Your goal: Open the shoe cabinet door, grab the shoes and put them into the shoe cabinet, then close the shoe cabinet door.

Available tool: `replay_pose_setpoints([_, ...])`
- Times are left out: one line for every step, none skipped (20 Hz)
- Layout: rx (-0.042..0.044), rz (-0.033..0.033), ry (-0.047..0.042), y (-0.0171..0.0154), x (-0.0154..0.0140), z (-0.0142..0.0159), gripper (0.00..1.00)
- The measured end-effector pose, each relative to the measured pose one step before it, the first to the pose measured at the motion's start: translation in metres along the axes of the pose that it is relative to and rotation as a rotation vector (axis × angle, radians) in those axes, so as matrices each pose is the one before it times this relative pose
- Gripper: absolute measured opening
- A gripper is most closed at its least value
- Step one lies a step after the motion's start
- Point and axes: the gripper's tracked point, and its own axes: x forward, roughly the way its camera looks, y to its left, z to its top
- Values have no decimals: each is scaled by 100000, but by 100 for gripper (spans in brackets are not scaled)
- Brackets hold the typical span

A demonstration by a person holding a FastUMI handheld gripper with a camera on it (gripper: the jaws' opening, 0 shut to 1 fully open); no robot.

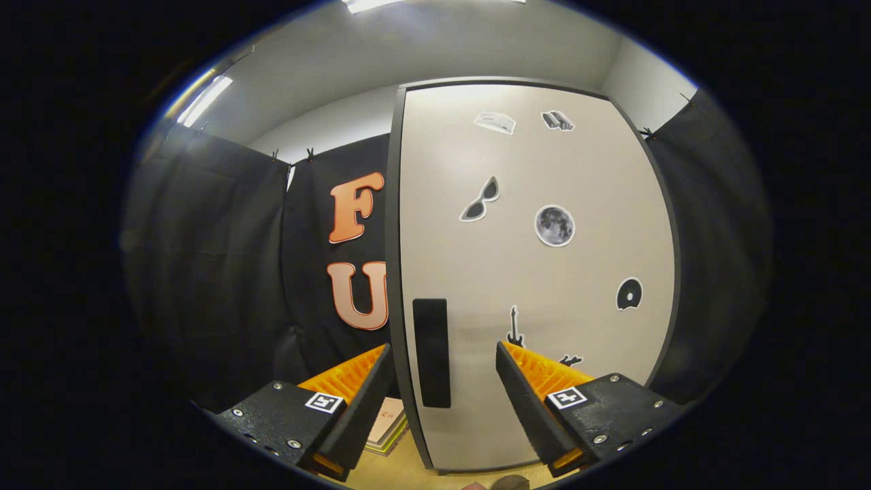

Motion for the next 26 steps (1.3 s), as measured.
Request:
replay_pose_setpoints([-968,-291,97,110,697,-306,91])
replay_pose_setpoints([-1115,-86,-23,150,780,-285,89])
replay_pose_setpoints([-1417,-428,-244,165,645,-214,85])
replay_pose_setpoints([-1160,-558,-500,115,401,-222,83])
replay_pose_setpoints([-517,57,-259,209,379,-221,79])
replay_pose_setpoints([-406,338,-130,278,557,-156,76])
replay_pose_setpoints([-619,58,657,161,337,-263,71])
replay_pose_setpoints([-596,-215,763,-53,295,-272,69])
replay_pose_setpoints([-38,384,722,122,233,-220,65])
replay_pose_setpoints([179,-319,906,-23,294,-262,63])
replay_pose_setpoints([185,-1496,1394,-324,154,-377,55])
replay_pose_setpoints([1172,-1232,540,-3,191,-71,46])
replay_pose_setpoints([1369,-1141,545,52,-197,113,37])
replay_pose_setpoints([523,-884,1527,21,30,-176,36])
replay_pose_setpoints([-95,-418,243,-86,79,9,35])
replay_pose_setpoints([421,17,991,15,-108,-11,35])
replay_pose_setpoints([335,1025,1319,62,-8,-36,35])
replay_pose_setpoints([1318,669,811,58,-66,-72,33])
replay_pose_setpoints([1706,37,662,61,-92,37,31])
replay_pose_setpoints([584,-479,1237,29,-151,-153,29])
replay_pose_setpoints([-1514,-1033,388,-96,-164,51,26])
replay_pose_setpoints([-1675,-846,402,-235,-121,-86,24])
replay_pose_setpoints([28,-395,553,-138,-445,-26,23])
replay_pose_setpoints([1528,-397,-32,-11,-819,-50,23])
replay_pose_setpoints([546,-260,-244,10,-638,97,21])
replay_pose_setpoints([-255,-670,-276,52,-641,111,21])
